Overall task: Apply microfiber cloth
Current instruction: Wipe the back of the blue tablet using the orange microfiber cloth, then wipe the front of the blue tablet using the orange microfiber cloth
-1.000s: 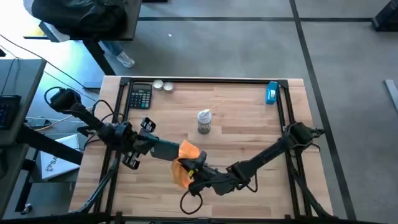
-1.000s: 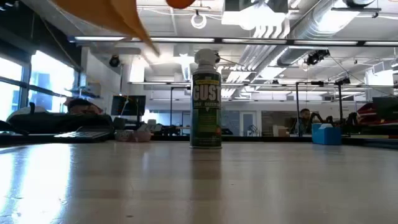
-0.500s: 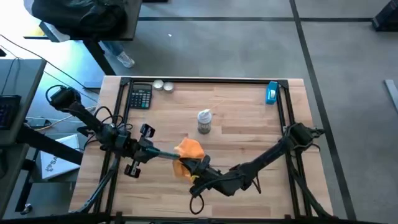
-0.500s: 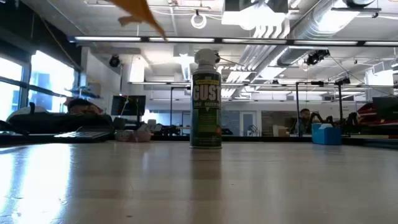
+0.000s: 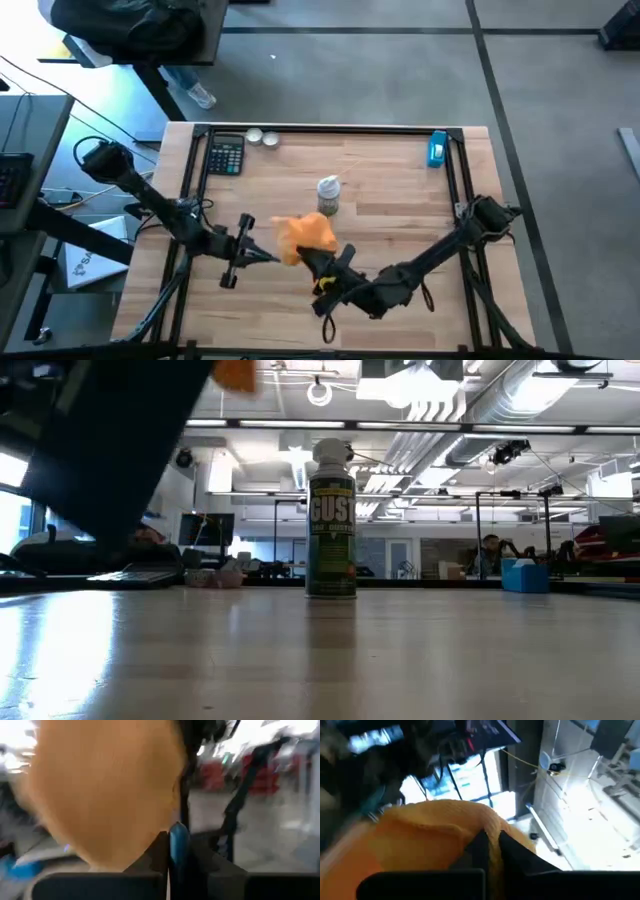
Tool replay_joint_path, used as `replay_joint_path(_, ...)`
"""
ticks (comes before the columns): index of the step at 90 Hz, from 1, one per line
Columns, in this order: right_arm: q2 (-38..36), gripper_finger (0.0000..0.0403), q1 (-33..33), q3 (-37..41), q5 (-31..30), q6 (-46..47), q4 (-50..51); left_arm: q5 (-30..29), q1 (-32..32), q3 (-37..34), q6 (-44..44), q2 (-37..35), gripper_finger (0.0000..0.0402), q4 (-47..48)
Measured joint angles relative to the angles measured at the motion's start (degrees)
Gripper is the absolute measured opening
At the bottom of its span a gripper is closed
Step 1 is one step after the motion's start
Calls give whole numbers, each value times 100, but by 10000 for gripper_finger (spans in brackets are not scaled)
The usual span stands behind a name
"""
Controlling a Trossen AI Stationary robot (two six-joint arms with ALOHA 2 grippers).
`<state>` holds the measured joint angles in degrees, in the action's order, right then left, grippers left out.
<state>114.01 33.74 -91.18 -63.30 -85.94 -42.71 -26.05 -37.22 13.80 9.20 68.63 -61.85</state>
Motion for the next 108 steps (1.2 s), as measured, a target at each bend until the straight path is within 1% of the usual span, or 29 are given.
replay_joint_path(4,-29,0,-19,0,-20,270,227,-74,44,-11,14,72,15,43)
replay_joint_path(12,-33,0,-41,-2,-139,702,904,-101,108,63,214,204,15,-269)
replay_joint_path(17,-15,0,-71,7,-231,1097,1343,-104,154,70,410,302,15,-176)
replay_joint_path(23,-21,0,-88,11,-318,1562,1768,-1,165,48,767,422,15,-62)
replay_joint_path(33,-82,0,-79,10,-355,2378,2471,188,117,68,1359,629,14,-145)
replay_joint_path(45,-130,0,-79,11,-213,3754,3519,157,62,74,2154,1046,14,-84)
replay_joint_path(54,-150,0,-122,11,140,4959,4440,105,78,293,2575,1497,14,135)
replay_joint_path(64,-187,0,-260,11,1002,6488,5422,-47,116,749,2873,2052,14,542)
replay_joint_path(71,-251,0,-376,11,1519,7473,5993,-355,118,1085,3006,2417,14,902)
replay_joint_path(77,-325,0,-449,11,1761,8186,6523,-570,99,1393,3100,2703,14,1134)
replay_joint_path(84,-441,0,-516,11,1940,8957,7182,-663,54,1733,3143,2984,14,1441)
replay_joint_path(97,-548,0,-682,11,2370,10160,8297,-572,-54,2217,3143,3421,19,1938)
replay_joint_path(102,-527,0,-757,11,2707,10397,8539,-366,-82,2322,3025,3543,23,1945)
replay_joint_path(108,-445,0,-832,11,3120,10434,8536,42,-89,2384,2728,3634,29,1897)
